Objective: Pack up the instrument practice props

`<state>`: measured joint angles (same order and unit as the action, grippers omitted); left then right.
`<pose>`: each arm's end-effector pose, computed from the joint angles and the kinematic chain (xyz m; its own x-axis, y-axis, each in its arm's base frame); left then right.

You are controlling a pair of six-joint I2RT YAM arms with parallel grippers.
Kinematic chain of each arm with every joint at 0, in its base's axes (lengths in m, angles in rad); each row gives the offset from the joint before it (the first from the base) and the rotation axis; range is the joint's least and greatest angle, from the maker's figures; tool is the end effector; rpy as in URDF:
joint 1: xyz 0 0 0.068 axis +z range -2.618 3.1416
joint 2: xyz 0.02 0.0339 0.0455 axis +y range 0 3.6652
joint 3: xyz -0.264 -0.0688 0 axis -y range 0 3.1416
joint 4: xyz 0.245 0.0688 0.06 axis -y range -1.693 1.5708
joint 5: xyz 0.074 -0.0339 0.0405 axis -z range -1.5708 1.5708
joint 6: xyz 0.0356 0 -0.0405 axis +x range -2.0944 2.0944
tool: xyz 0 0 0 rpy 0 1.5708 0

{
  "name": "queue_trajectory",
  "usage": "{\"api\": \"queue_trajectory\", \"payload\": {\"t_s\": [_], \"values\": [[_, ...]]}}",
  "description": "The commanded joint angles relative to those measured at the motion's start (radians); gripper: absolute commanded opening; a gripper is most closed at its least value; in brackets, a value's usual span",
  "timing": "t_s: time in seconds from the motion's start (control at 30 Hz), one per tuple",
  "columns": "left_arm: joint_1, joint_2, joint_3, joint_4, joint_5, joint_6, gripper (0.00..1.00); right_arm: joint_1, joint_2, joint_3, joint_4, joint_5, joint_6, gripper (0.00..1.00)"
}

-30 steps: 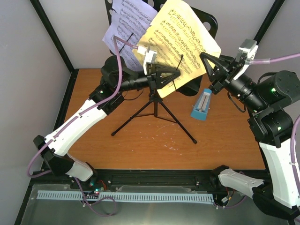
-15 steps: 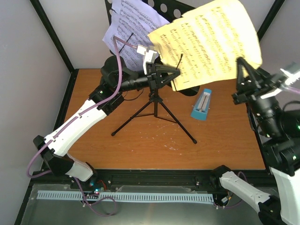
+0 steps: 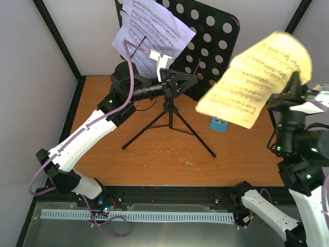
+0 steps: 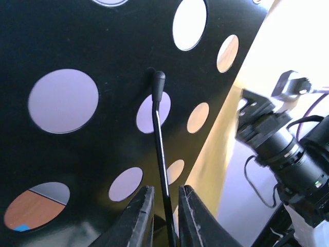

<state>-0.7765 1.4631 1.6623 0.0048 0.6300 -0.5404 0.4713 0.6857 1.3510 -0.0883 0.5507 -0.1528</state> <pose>0.2140 -0.2396 0.5041 -0.3791 -0.2103 -0.9011 0.9128 0.0746 -0.4015 0.0609 0.0101 0.5360 0.4798 0.0989 -0.8718 0.0778 0.9849 0.1546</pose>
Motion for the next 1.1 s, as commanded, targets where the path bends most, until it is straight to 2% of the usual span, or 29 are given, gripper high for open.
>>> {"api": "queue_trajectory", "payload": {"t_s": [0.0, 0.13, 0.27, 0.43, 0.53, 0.7, 0.8, 0.87, 0.97, 1.07], "values": [[-0.003, -0.017, -0.002, -0.013, -0.028, 0.029, 0.25, -0.001, -0.022, -0.136, -0.043, 0.149, 0.045, 0.03], [-0.003, -0.037, -0.036, -0.019, -0.016, 0.046, 0.54, 0.000, -0.068, -0.356, -0.034, 0.173, 0.155, 0.03], [-0.002, -0.102, -0.136, -0.018, -0.049, 0.063, 0.80, -0.002, -0.093, -0.539, -0.065, 0.160, 0.303, 0.03], [0.000, -0.195, -0.250, -0.041, -0.122, 0.087, 0.98, -0.021, -0.098, -0.684, -0.098, 0.100, 0.453, 0.03], [0.000, -0.244, -0.317, -0.061, -0.163, 0.099, 0.99, -0.066, -0.086, -0.741, -0.117, 0.039, 0.526, 0.03], [0.002, -0.301, -0.394, -0.119, -0.238, 0.153, 0.99, -0.212, -0.053, -0.820, -0.145, -0.141, 0.639, 0.03], [0.007, -0.312, -0.445, -0.131, -0.167, 0.219, 1.00, -0.296, -0.047, -0.859, -0.160, -0.219, 0.685, 0.03], [0.014, -0.302, -0.453, -0.219, -0.172, 0.266, 0.99, -0.347, -0.043, -0.877, -0.180, -0.256, 0.706, 0.03], [0.042, -0.309, -0.476, -0.302, -0.228, 0.317, 0.99, -0.427, -0.021, -0.881, -0.239, -0.280, 0.743, 0.03], [0.112, -0.370, -0.561, -0.279, -0.229, 0.322, 0.99, -0.503, -0.009, -0.883, -0.277, -0.305, 0.771, 0.03]]}}
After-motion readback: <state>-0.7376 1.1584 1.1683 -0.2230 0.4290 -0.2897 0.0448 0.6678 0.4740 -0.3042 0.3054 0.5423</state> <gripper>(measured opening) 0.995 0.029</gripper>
